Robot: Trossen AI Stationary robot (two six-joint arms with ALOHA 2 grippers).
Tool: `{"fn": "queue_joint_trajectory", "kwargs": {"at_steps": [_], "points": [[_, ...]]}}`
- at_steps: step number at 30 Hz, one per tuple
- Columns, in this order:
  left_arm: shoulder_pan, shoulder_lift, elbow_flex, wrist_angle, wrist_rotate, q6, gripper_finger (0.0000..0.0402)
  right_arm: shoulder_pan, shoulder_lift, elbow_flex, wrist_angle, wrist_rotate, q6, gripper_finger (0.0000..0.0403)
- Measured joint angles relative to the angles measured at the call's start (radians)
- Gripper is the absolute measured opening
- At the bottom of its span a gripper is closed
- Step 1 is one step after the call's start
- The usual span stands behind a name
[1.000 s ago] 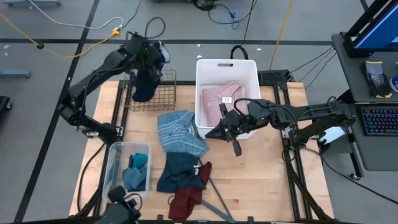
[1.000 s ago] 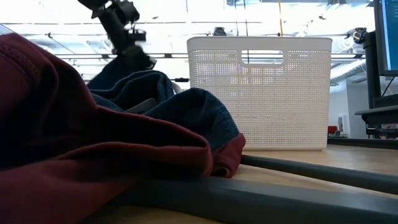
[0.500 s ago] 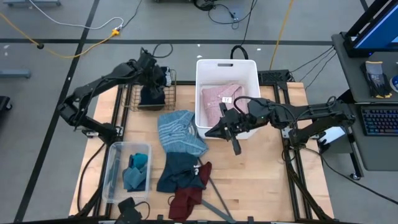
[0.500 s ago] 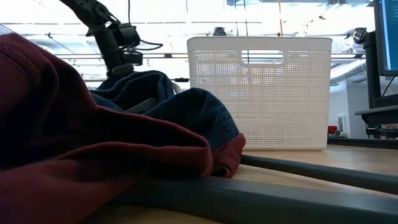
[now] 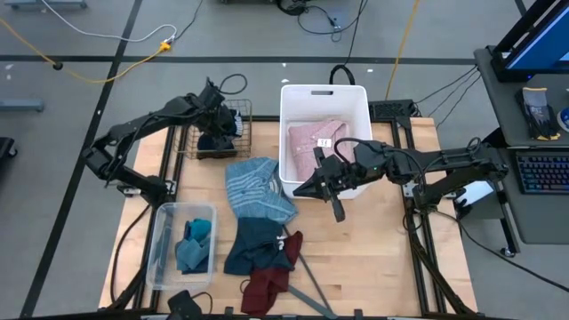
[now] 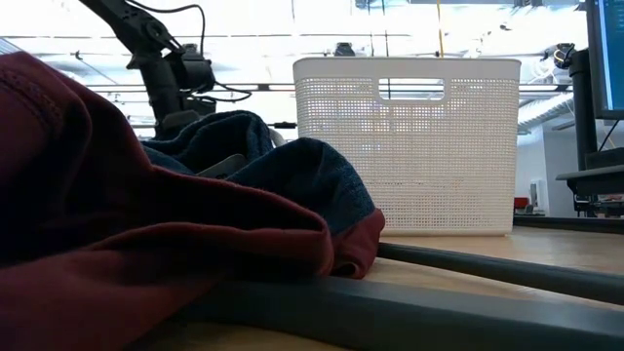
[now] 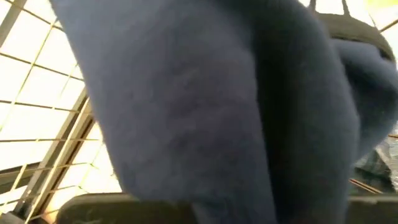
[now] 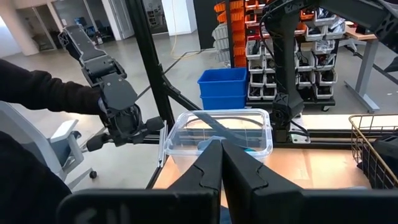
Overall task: Pick & Place Cloths
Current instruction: Put the black and white underwear into the brown basket, then put the blue shorts into the brown basket
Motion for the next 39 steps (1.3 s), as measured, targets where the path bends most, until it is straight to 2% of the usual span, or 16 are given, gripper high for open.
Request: {"fn": "queue_joint_trajectory", "kwargs": {"at_steps": [8,13,19,23,26,31,36,39], "points": [[0.003,0.0,0.0,0.018,-0.011,0.002,0.0057,0.0,0.0,0.0,0.0,0.0,0.008,0.0],[0.003,0.0,0.0,0.027,-0.017,0.008,0.0119,0.0,0.0,0.0,0.001,0.0,0.008,0.0],[0.0,-0.013,0.029,0.014,-0.097,0.018,0.0203,0.0,0.0,0.0,0.001,-0.003,0.012,0.0],[-0.019,-0.058,0.117,-0.04,-0.115,-0.067,0.0227,0.002,0.0,0.0,0.0,-0.004,0.037,0.0],[-0.066,-0.114,0.189,-0.072,-0.05,-0.112,0.0218,0.011,0.0,0.0,-0.015,-0.005,0.03,0.0],[-0.197,-0.234,0.256,-0.072,0.092,-0.21,0.0169,0.043,-0.017,0.0,-0.112,0.03,-0.012,0.0],[-0.397,-0.334,0.258,-0.079,0.103,-0.363,0.0104,0.089,-0.066,0.0,-0.266,0.155,-0.073,0.0],[-0.544,-0.363,0.258,-0.077,0.084,-0.445,0.0064,0.113,-0.117,-0.027,-0.273,0.179,-0.101,0.0]]}}
